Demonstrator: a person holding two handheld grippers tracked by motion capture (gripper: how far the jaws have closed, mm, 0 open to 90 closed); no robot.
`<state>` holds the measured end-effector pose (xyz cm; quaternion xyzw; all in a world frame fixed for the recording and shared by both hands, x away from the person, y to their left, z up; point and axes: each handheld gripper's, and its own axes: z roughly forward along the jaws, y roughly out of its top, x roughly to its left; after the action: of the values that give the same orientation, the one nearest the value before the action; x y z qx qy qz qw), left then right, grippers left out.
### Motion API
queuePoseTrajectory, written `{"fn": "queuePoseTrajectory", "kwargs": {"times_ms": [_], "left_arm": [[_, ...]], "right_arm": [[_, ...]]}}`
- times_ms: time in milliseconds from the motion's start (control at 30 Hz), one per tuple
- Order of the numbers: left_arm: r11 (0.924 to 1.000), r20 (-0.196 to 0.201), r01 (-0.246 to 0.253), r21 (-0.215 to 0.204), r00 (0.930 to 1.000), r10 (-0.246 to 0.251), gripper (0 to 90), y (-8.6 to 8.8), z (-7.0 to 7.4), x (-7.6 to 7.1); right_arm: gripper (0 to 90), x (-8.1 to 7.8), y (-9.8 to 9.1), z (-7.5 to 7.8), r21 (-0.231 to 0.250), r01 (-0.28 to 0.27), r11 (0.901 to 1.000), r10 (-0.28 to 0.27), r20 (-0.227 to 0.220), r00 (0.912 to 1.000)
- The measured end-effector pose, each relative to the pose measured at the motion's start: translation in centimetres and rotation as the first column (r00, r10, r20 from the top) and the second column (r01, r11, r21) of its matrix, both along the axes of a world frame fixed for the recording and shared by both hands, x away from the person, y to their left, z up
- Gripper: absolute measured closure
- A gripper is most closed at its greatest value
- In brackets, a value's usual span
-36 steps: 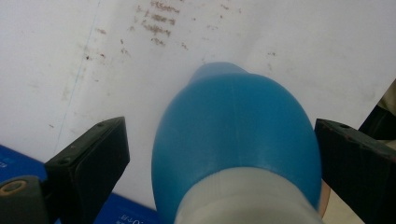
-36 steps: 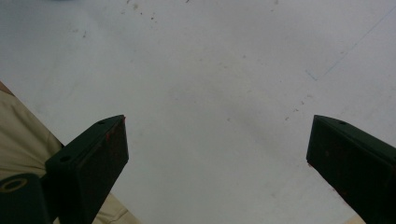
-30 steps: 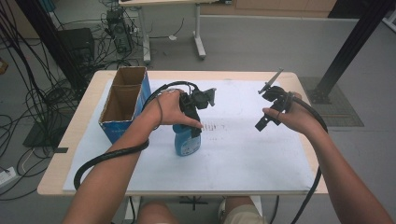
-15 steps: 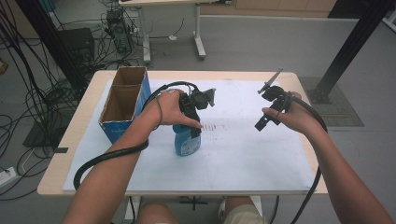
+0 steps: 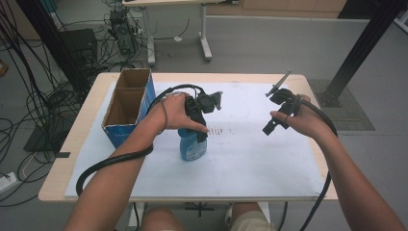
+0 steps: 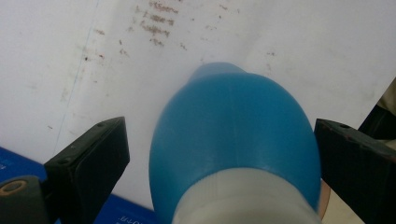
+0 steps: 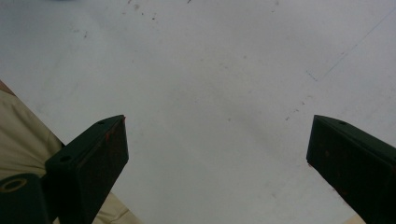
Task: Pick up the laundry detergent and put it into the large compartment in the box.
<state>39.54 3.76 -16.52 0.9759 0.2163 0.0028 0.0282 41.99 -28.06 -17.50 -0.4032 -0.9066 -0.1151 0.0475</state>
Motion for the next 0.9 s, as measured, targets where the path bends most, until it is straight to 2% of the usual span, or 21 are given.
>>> {"fn": "queuePoseTrajectory", "kwargs": {"times_ms": [733, 900], "left_arm": [[0.9998, 0.010, 0.006, -0.017, 0.9999, -0.006, 5.7, 0.56, -0.06, -0.33], [0.9999, 0.008, 0.006, -0.010, 1.0000, -0.006, 5.7, 0.54, -0.17, -0.30]], "right_arm": [[5.5, 0.03, 0.32, -0.03, -0.003, -0.004, 1.0000, 0.004, -0.001, 1.0000], [5.5, 0.10, 0.40, -0.12, 0.000, -0.007, 1.0000, 0.007, -0.001, 1.0000]]}}
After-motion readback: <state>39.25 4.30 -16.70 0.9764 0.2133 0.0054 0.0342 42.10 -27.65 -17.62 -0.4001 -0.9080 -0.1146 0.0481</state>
